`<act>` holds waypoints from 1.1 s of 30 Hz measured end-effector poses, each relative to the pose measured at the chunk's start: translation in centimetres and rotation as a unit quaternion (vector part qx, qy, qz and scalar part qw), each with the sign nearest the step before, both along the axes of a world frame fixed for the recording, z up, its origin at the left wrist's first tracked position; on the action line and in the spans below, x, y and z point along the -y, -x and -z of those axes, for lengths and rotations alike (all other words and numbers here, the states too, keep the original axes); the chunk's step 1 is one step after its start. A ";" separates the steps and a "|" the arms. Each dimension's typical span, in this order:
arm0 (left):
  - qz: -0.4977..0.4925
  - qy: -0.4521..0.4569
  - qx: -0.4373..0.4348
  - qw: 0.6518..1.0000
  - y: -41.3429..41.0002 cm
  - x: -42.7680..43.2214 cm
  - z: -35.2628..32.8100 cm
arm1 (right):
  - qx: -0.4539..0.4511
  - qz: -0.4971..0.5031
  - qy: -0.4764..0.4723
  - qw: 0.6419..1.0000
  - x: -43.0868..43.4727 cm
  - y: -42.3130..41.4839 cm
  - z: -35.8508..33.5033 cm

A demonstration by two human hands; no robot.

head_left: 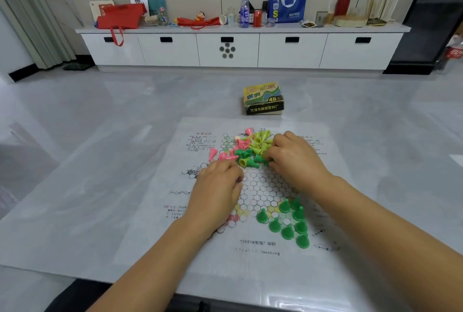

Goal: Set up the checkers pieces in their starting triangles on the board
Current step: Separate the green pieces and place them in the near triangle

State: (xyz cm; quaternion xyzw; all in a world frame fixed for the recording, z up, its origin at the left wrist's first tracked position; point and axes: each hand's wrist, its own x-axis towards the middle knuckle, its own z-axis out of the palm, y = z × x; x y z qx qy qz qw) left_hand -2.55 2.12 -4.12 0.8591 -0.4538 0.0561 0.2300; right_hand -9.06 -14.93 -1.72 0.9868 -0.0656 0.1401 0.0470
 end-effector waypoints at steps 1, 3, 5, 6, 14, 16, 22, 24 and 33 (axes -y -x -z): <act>0.000 -0.004 -0.001 1.000 0.0 0.0 0.0 | -0.001 -0.004 0.000 1.000 0.0 0.2 -0.1; 0.000 -0.004 -0.005 1.000 0.1 -0.1 0.0 | 0.021 -0.011 -0.046 0.999 0.2 1.0 -0.4; 0.001 -0.002 -0.010 1.000 0.1 -0.2 -0.1 | 0.089 0.006 -0.172 0.981 0.2 2.6 -1.2; 0.000 -0.001 -0.012 1.000 0.2 -0.2 -0.1 | 0.111 0.015 -0.251 0.961 0.0 3.6 -1.7; -0.010 -0.003 -0.009 1.000 0.6 -0.3 -0.1 | 0.108 -0.016 -0.487 0.867 -2.9 9.8 -2.1; -0.011 -0.002 -0.009 1.000 0.7 -0.4 -0.2 | 0.097 -0.026 -0.443 0.891 -3.1 9.8 -1.9; -0.012 -0.005 -0.009 1.000 0.8 -0.5 -0.3 | 0.045 -0.011 -0.315 0.948 -2.6 9.6 -0.4; -0.013 -0.007 -0.009 1.000 0.7 -0.4 -0.2 | 0.038 -0.005 -0.306 0.951 -2.7 9.6 -0.3; -0.012 -0.007 -0.002 1.000 0.7 -0.4 -0.1 | -0.008 0.015 -0.364 0.931 -3.2 9.2 -1.1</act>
